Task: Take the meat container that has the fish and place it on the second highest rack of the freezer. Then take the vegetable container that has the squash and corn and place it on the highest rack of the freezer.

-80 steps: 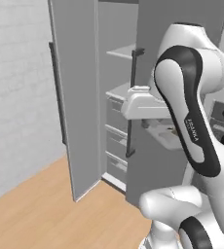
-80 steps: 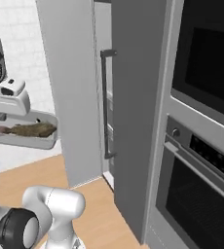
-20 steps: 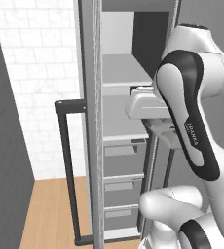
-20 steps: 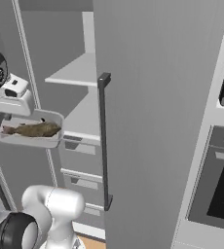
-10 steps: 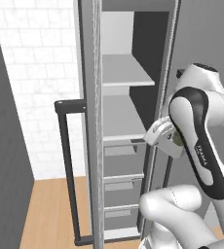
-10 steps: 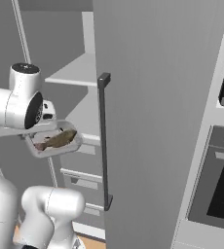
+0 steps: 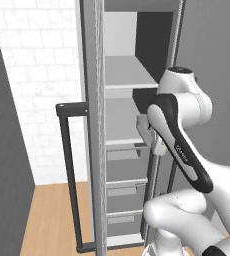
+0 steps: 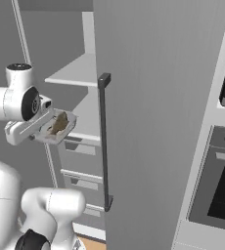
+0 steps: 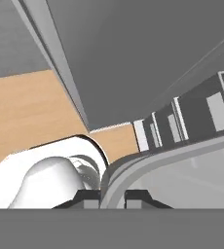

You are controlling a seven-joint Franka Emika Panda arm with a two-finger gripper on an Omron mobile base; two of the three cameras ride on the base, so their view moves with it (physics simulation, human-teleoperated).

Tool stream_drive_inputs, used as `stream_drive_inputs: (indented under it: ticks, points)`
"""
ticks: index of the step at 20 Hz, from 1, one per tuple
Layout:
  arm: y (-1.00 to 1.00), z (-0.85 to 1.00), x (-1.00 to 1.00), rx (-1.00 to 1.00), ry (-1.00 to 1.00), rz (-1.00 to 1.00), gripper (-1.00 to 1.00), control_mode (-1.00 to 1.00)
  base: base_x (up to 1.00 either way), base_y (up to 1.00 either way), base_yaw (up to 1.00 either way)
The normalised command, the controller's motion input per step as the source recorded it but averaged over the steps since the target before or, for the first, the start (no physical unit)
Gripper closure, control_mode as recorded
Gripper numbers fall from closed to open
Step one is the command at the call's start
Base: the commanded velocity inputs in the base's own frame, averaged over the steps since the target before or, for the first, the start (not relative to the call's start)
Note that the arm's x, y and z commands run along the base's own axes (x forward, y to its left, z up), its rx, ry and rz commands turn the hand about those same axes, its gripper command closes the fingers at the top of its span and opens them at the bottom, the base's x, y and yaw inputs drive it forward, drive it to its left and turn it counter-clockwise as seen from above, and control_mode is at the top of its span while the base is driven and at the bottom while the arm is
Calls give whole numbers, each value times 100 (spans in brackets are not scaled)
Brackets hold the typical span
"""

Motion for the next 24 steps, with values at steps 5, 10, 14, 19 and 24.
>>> stream_drive_inputs:
  ticks: [5,10,14,19,24]
  points:
    - [-11,0,21,-4,-3,37,100,-100,0,0,0]
    - [-20,-54,53,1,-8,4,100,-100,0,0,0]
    - [-5,-80,56,7,-25,-12,100,-100,0,0,0]
    - [3,-48,55,7,-15,-3,100,-100,0,0,0]
    - [11,-30,85,-4,-1,0,100,-100,0,0,0]
